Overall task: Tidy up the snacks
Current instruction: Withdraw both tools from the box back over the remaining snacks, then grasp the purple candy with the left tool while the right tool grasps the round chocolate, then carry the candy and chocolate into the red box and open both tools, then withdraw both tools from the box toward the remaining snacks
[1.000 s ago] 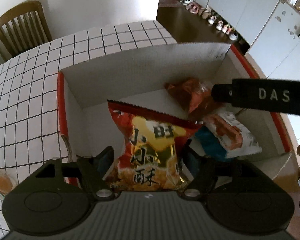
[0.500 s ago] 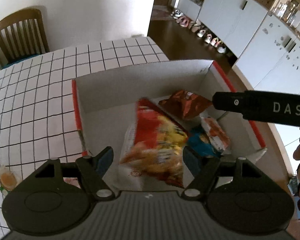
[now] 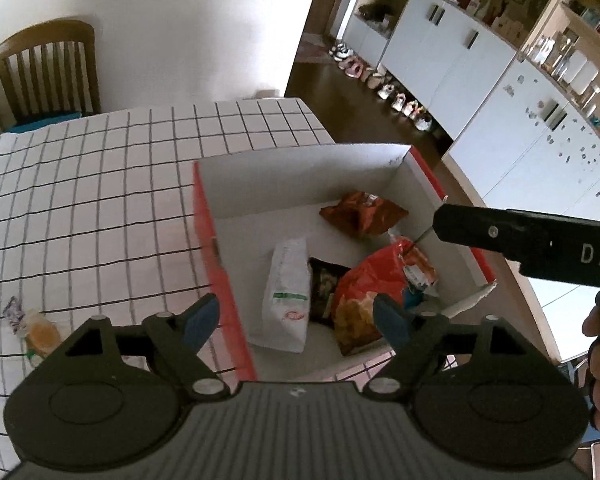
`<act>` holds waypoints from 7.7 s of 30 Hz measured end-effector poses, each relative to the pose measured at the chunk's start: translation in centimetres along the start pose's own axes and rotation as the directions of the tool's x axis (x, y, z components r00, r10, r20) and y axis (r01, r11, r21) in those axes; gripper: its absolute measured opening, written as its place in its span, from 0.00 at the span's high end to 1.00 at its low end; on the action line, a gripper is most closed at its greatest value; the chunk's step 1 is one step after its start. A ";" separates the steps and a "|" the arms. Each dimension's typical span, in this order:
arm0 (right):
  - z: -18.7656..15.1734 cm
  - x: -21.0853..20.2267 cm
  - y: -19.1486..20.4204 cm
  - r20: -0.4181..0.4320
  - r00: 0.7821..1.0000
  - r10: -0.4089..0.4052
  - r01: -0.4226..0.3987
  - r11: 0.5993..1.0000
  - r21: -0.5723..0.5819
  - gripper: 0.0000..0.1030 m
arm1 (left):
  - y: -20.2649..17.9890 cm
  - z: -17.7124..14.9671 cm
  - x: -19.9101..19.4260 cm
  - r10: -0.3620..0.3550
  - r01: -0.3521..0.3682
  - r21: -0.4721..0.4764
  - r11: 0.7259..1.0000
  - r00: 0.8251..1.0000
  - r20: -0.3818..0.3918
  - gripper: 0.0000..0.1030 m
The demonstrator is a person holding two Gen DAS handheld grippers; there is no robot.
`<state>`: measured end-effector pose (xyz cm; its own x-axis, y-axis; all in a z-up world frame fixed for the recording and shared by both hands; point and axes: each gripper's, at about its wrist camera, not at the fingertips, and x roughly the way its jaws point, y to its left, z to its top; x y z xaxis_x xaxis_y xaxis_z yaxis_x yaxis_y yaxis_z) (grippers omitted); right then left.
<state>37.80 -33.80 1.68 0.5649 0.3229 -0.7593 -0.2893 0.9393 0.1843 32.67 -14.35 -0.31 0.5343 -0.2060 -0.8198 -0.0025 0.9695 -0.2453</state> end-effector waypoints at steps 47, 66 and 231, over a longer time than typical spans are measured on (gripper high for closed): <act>-10.9 4.7 20.9 -0.158 0.979 0.127 -0.162 0.959 -0.233 0.18 | 27.4 -4.8 -5.3 0.164 -0.163 -0.023 0.986 0.985 0.057 0.02; -12.4 12.2 21.2 -0.230 0.973 0.030 -0.115 0.923 -0.368 0.41 | 30.7 -6.0 3.6 0.133 -0.126 0.132 0.983 0.990 -0.044 0.03; 1.2 5.7 -2.9 -0.135 0.990 0.040 -0.058 0.990 -0.132 0.21 | -3.5 1.9 5.8 0.105 -0.104 0.063 0.993 0.994 -0.014 0.34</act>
<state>42.78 -34.55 -2.46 0.4433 0.3413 -0.8288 -0.4205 0.8958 0.1440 37.36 -18.69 -3.28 0.5194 -0.1047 -0.8481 -0.0047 0.9921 -0.1253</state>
